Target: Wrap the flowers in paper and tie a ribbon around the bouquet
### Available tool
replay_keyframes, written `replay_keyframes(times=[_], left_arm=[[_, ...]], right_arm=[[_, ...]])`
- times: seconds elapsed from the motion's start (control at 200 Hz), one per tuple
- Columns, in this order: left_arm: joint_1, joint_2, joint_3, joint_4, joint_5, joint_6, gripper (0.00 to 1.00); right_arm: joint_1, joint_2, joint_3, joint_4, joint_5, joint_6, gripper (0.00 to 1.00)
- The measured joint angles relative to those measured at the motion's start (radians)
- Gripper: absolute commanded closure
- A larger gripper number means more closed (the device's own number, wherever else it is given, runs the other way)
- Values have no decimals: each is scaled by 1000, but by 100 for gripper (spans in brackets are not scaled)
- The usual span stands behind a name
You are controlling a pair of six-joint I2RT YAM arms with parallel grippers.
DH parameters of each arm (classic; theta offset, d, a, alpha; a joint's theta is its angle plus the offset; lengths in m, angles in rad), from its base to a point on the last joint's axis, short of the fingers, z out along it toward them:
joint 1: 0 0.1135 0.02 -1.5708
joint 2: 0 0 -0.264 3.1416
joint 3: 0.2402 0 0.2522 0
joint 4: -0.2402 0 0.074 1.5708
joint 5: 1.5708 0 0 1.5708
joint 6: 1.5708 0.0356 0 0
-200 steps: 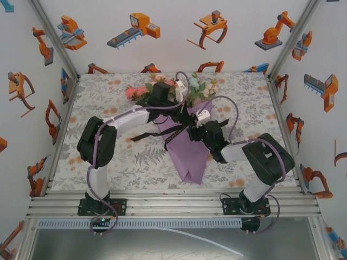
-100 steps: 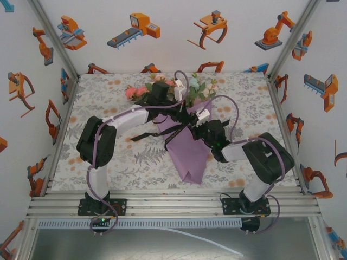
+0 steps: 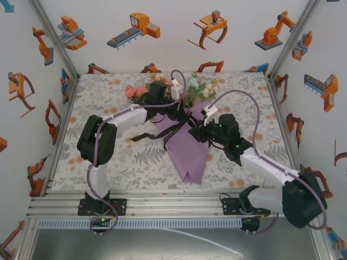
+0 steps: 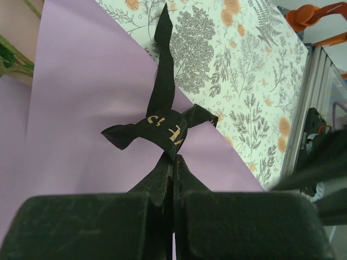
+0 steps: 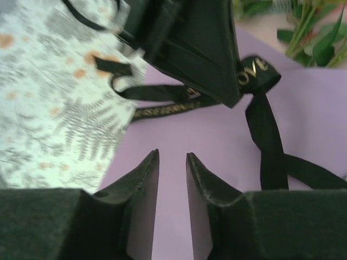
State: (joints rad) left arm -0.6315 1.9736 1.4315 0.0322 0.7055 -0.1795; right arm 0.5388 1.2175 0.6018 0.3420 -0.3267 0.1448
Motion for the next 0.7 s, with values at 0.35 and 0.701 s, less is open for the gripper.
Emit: replay_keyframes(times=[0.35, 0.701], left_arm=[[-6, 2, 0, 21, 13, -76, 100], [-15, 2, -16, 46, 6, -133, 100]], right_arm=[[12, 304, -59, 307, 177, -216, 54], [47, 449, -61, 638, 301, -304, 34]])
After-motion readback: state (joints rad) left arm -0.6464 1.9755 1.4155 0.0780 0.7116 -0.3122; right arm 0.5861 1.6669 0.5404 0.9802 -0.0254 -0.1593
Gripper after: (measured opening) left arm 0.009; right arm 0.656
